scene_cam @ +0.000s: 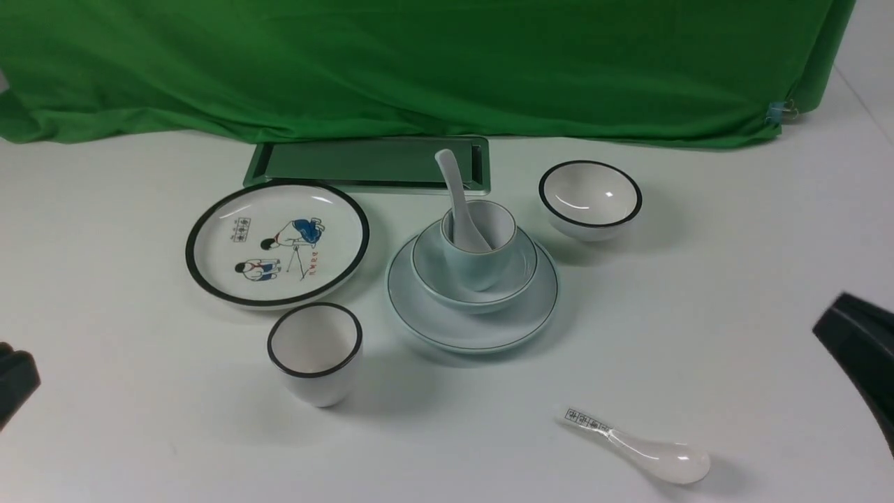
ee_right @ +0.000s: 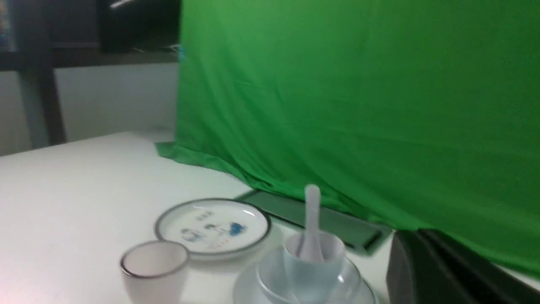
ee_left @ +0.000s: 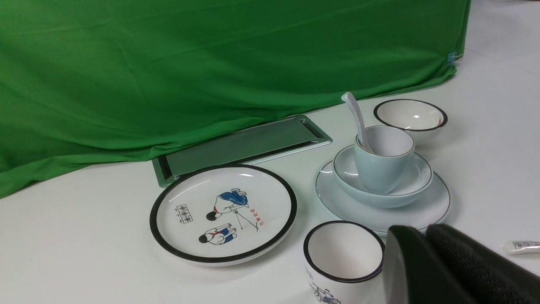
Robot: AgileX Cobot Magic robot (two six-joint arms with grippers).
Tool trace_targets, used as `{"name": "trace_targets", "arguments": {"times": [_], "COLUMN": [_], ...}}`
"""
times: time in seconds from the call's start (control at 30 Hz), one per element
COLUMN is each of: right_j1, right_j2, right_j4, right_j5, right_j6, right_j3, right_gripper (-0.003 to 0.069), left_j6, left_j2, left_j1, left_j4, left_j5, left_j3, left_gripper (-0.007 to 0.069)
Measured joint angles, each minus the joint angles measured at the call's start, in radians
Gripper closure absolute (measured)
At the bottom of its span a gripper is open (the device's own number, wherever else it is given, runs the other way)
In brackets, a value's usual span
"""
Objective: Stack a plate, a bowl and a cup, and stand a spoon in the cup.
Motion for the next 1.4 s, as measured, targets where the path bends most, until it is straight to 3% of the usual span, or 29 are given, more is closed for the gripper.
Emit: {"name": "trace_targets", "arguments": {"times": [0.2, 0.33, 0.57, 0.9, 1.4], "right_j1": [-0.235, -0.397, -0.601, -0.639, -0.639], "right_j2": [-0.169, -0.321, -0.441, -0.444, -0.445], "right_j4": [-0.121, -0.203, -0.306, -0.313, -0.313], "right_j5": [0.009, 0.147, 0.332, 0.511, 0.522], "right_j6": [0.169, 0.234, 0.321, 0.354, 0.368], "right_j3": [0.214, 0.225, 0.225, 0.225, 0.225], "right_gripper": [0.0648, 0.0648, 0.0648, 0.0648, 0.0633], "left_j6": [0.0, 0.0, 0.003, 0.003, 0.003], "left_j2": [0.0, 0.0, 0.0, 0.0, 0.0], "left_j1": [0.0, 0.0, 0.0, 0.0, 0.0], "left_j4": [0.0, 0.0, 0.0, 0.0, 0.0], "left_j5": [0.0, -0.001, -0.001, -0.001, -0.001], "left_j3": [0.0, 0.0, 0.0, 0.001, 0.002], "left_gripper": [0.0631, 0.0631, 0.0631, 0.0631, 0.0631]}}
